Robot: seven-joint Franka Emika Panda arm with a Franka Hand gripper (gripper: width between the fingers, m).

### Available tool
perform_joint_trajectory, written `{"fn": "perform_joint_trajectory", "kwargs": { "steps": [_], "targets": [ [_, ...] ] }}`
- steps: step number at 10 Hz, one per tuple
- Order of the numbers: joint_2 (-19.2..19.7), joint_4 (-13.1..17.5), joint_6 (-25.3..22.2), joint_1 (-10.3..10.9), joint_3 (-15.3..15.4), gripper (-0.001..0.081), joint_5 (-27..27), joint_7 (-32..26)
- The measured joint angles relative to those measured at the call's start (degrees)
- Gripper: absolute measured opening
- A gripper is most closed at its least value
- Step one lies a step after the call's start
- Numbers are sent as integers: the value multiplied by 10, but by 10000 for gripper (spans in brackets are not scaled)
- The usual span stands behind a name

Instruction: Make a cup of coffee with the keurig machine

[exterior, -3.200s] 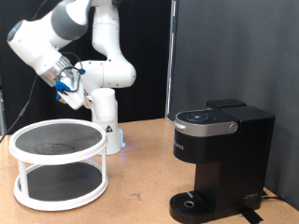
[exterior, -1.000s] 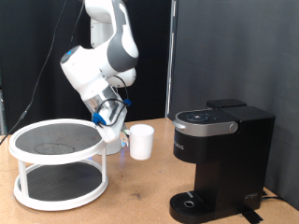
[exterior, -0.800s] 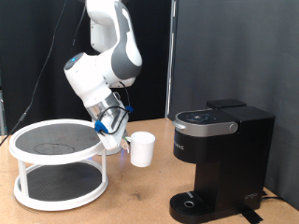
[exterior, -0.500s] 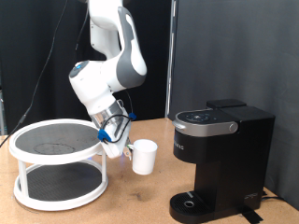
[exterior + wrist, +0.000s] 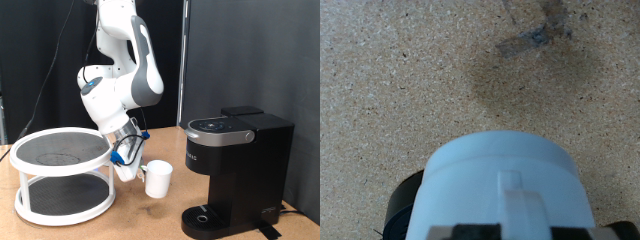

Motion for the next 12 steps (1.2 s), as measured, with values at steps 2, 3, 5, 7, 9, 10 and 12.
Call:
{"fn": "perform_joint_trajectory", "kwargs": {
  "steps": [2,3,5,7,9,10,12],
  "targets": [
    [17,5,13,0,7,76,6,-5],
    [25,8,17,0,10,76,11,-10],
    [37,12,28,1,15,76,22,-19],
    [49,19,34,1,23,76,53,-44],
    [61,30,39,1,34,76,81,-63],
    [65,36,42,2,41,76,92,-68],
    [74,46,49,2,54,76,103,-70]
  ]
}}
